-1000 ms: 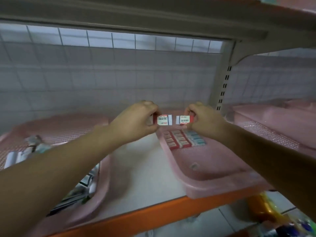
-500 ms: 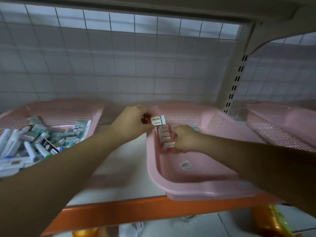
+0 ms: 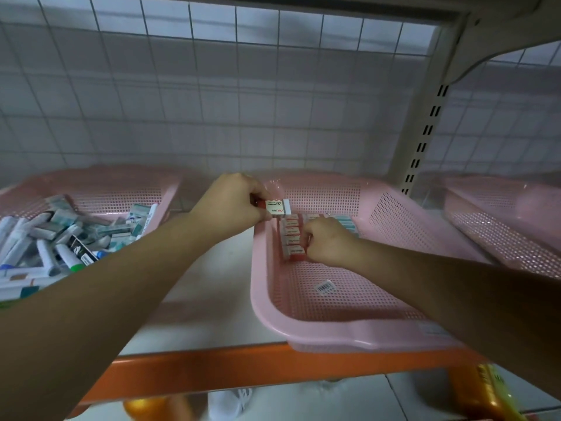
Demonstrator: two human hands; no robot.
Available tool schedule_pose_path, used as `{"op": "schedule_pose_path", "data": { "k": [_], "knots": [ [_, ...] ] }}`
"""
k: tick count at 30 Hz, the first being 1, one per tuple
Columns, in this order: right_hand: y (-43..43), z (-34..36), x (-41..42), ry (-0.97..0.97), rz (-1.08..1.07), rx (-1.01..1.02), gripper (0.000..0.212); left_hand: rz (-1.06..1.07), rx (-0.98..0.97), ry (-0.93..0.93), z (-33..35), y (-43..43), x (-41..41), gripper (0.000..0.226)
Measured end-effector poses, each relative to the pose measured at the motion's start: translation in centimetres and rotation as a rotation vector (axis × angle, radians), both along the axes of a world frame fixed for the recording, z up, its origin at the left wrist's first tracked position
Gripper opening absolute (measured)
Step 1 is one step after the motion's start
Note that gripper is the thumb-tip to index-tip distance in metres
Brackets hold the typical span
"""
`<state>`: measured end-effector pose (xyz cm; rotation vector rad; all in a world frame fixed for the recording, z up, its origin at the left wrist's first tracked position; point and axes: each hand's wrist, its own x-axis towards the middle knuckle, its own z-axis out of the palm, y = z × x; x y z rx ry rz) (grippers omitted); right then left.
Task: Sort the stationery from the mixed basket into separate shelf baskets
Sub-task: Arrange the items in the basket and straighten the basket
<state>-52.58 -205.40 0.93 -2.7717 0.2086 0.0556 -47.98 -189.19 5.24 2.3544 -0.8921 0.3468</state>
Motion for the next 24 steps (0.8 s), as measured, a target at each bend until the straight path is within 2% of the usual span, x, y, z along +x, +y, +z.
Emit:
{"op": "schedule_pose_path", "data": {
  "k": [6,10,12,13,15,17,19,22,24],
  "knots": [
    [-0.1,-0.5,0.2,-0.028,0.104,-0.132,0.011,0.019,0.027,-0.038,-0.1,-0.2,-0.2,0.023],
    [-0.2,-0.7,0.3,-0.009,0.057,-0.031,0.021,0.020,0.040,-0.033,0.0,-0.3,-0.2,0.024],
    [-0.2,-0.3,0.2,0.016,0.050,0.014,0.015,0.018,0.046,-0.043,-0.2,-0.4,-0.2,0.025],
    [-0.2,0.3,0.2,0.004,0.042,0.022,0.009,0.006,0.047,-0.054,-0.3,-0.3,-0.3,0.026],
    [-0.7,1.7,0.2,-0.122,-0.005,0.055,0.015,-0.045,0.051,-0.097,-0.6,-0.4,-0.4,0.028],
    [-1.2,3.5,0.0,-0.291,-0.089,0.206,0.015,-0.091,0.055,-0.151,-0.8,-0.6,-0.5,0.029],
    [-1.5,4.7,-0.3,-0.353,-0.148,0.474,0.010,-0.102,0.041,-0.179,-0.8,-1.0,-0.4,0.030],
    [-1.3,5.0,-0.3,-0.226,-0.195,0.835,0.024,-0.047,-0.097,-0.174,-0.6,-2.3,-0.6,0.030],
    [-1.4,4.9,-0.2,-0.188,-0.168,0.985,0.021,-0.011,-0.238,-0.135,-0.3,-3.3,-0.9,0.027]
  ]
}}
